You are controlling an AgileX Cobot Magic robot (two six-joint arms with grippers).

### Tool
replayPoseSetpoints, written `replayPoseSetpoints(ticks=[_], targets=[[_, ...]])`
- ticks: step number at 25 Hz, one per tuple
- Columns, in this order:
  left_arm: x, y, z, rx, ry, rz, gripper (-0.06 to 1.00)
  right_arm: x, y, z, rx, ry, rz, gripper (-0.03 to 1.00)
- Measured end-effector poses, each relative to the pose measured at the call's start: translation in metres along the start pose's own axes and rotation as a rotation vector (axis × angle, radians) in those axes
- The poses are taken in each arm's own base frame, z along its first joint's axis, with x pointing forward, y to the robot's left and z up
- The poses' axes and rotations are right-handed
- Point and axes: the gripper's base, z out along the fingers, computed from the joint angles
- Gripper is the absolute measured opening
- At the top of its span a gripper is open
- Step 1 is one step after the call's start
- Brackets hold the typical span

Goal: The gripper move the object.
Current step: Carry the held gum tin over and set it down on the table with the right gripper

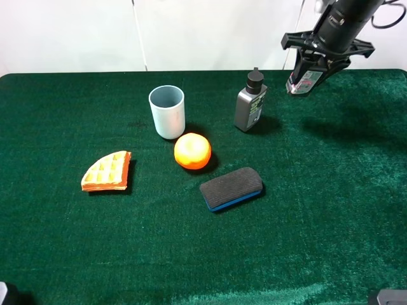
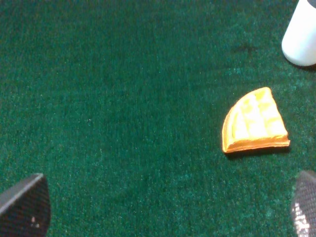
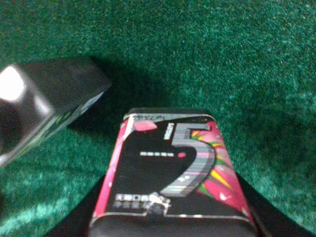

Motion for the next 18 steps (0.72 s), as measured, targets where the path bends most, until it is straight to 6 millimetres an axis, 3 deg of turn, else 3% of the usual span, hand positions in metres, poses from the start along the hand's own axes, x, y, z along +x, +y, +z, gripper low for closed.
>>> replayPoseSetpoints(ticks=[18], targets=[[0.000, 0.000, 0.000, 0.000, 0.000, 0.000, 0.99, -0.005, -0.008, 0.056, 0.000, 0.057, 0.029, 0.34]])
